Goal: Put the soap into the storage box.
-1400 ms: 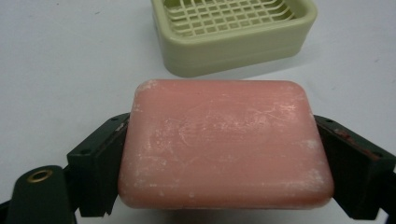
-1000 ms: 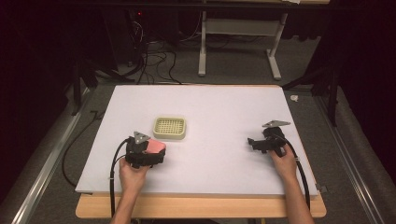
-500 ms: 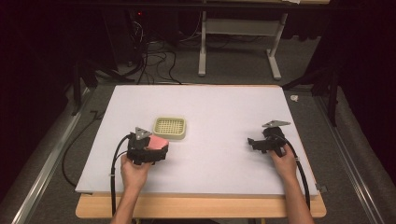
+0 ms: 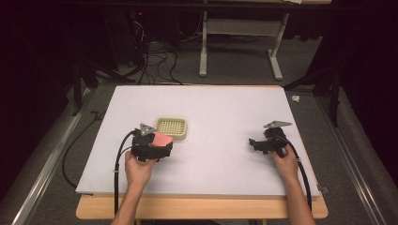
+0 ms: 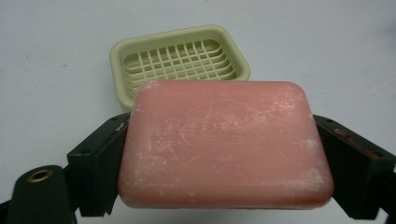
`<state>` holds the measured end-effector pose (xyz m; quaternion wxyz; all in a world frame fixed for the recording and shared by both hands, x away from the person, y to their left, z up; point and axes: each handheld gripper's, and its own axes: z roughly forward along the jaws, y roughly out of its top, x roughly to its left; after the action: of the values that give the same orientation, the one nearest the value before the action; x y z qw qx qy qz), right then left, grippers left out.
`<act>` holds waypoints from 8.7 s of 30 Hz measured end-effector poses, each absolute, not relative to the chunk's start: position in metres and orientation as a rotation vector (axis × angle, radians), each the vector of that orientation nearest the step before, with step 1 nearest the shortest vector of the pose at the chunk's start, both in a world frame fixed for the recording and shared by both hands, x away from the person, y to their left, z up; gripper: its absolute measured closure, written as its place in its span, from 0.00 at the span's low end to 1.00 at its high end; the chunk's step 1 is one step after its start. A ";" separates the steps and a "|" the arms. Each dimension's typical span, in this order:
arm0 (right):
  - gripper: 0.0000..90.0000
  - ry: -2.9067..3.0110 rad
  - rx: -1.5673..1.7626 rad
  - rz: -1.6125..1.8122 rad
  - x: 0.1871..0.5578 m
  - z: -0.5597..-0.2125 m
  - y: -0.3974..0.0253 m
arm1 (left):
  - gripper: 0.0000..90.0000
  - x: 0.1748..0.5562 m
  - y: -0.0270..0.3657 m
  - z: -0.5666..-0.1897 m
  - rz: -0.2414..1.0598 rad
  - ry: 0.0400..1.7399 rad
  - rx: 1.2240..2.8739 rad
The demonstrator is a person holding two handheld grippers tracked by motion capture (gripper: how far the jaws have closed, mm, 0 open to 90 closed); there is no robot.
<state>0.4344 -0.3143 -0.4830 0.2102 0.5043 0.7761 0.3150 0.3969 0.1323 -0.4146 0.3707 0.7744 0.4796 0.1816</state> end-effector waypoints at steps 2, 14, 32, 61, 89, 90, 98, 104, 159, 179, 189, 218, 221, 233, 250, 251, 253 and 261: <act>0.16 2.158 1.402 0.876 0.434 -0.483 -0.314 | 0.15 0.399 0.130 -0.413 0.464 1.225 1.986; 0.16 2.158 1.402 0.876 0.434 -0.483 -0.314 | 0.15 0.407 0.124 -0.410 0.457 1.230 1.996; 0.16 2.158 1.402 0.876 0.434 -0.483 -0.314 | 0.15 0.426 0.113 -0.403 0.446 1.233 2.002; 0.16 2.157 1.403 0.877 0.434 -0.483 -0.314 | 0.15 0.470 0.091 -0.414 0.466 1.323 2.046; 0.16 2.157 1.402 0.876 0.434 -0.483 -0.314 | 0.15 0.493 0.086 -0.443 0.442 1.449 2.055; 0.16 2.158 1.403 0.877 0.434 -0.483 -0.314 | 0.15 0.493 0.086 -0.444 0.441 1.454 2.057; 0.16 2.158 1.403 0.877 0.434 -0.483 -0.314 | 0.15 0.493 0.089 -0.446 0.425 1.463 2.044; 0.16 2.157 1.403 0.877 0.434 -0.483 -0.314 | 0.15 0.493 0.090 -0.446 0.440 1.464 2.036; 0.16 2.157 1.403 0.878 0.434 -0.483 -0.314 | 0.12 0.447 0.128 -0.394 0.557 1.242 1.932; 0.16 2.158 1.402 0.877 0.434 -0.483 -0.314 | 0.12 0.426 0.156 -0.387 0.590 1.249 1.885; 0.16 2.158 1.402 0.877 0.434 -0.483 -0.314 | 0.12 0.413 0.164 -0.386 0.598 1.249 1.874; 0.16 2.158 1.402 0.877 0.434 -0.483 -0.314 | 0.13 0.383 0.197 -0.400 0.603 1.299 1.804; 0.16 2.158 1.402 0.877 0.434 -0.483 -0.314 | 0.13 0.381 0.203 -0.403 0.594 1.319 1.792; 0.16 2.158 1.402 0.877 0.434 -0.483 -0.314 | 0.13 0.380 0.213 -0.414 0.584 1.364 1.778; 0.16 2.158 1.402 0.876 0.434 -0.483 -0.314 | 0.14 0.386 0.218 -0.433 0.581 1.427 1.796; 0.16 2.158 1.402 0.876 0.434 -0.483 -0.314 | 0.14 0.387 0.218 -0.434 0.581 1.432 1.796; 0.16 2.158 1.402 0.877 0.434 -0.483 -0.314 | 0.14 0.388 0.218 -0.436 0.582 1.439 1.800; 0.16 2.158 1.402 0.876 0.434 -0.483 -0.314 | 0.14 0.394 0.221 -0.445 0.577 1.479 1.803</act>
<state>0.4344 -0.3143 -0.4830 0.2101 0.5043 0.7761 0.3150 0.3936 0.2205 -0.4455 0.3614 0.6997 0.5741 0.2241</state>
